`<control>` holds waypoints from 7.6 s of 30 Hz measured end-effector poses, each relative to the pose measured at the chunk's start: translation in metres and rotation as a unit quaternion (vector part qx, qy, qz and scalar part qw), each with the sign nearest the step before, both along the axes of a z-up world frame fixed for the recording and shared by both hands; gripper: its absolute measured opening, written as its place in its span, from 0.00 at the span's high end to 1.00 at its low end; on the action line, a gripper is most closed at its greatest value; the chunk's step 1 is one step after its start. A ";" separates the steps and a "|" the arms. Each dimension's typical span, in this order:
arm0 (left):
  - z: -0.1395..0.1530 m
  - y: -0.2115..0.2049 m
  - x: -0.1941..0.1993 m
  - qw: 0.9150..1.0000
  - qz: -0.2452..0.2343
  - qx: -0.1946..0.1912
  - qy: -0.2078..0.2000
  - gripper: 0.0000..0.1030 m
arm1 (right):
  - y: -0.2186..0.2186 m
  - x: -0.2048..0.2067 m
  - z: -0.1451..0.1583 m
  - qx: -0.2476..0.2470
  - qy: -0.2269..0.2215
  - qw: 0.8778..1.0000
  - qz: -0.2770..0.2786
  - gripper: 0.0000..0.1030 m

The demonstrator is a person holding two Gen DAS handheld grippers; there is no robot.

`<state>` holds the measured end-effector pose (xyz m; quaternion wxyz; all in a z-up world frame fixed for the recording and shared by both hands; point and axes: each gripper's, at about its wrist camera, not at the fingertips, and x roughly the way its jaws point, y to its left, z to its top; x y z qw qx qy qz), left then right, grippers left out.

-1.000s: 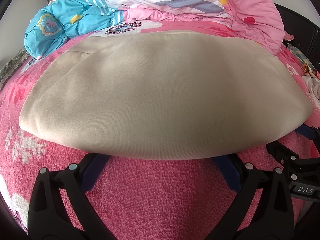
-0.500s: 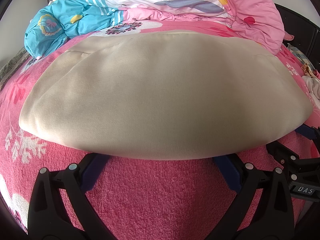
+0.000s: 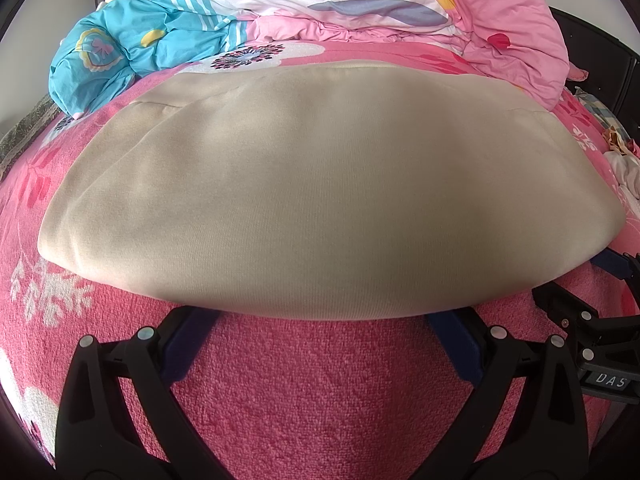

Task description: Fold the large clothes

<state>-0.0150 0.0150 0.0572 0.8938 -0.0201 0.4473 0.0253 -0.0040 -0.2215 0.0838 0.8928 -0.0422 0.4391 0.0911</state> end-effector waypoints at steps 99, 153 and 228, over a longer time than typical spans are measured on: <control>0.000 0.000 0.000 1.000 0.000 0.000 0.000 0.06 | -0.001 0.001 0.000 0.000 0.000 1.000 0.000 0.06; 0.000 0.000 0.000 1.000 0.000 0.000 0.000 0.06 | 0.000 0.001 0.000 0.000 0.000 1.000 0.000 0.06; 0.000 0.000 0.000 1.000 0.000 0.000 0.000 0.06 | -0.001 0.001 0.001 0.000 0.001 1.000 0.000 0.06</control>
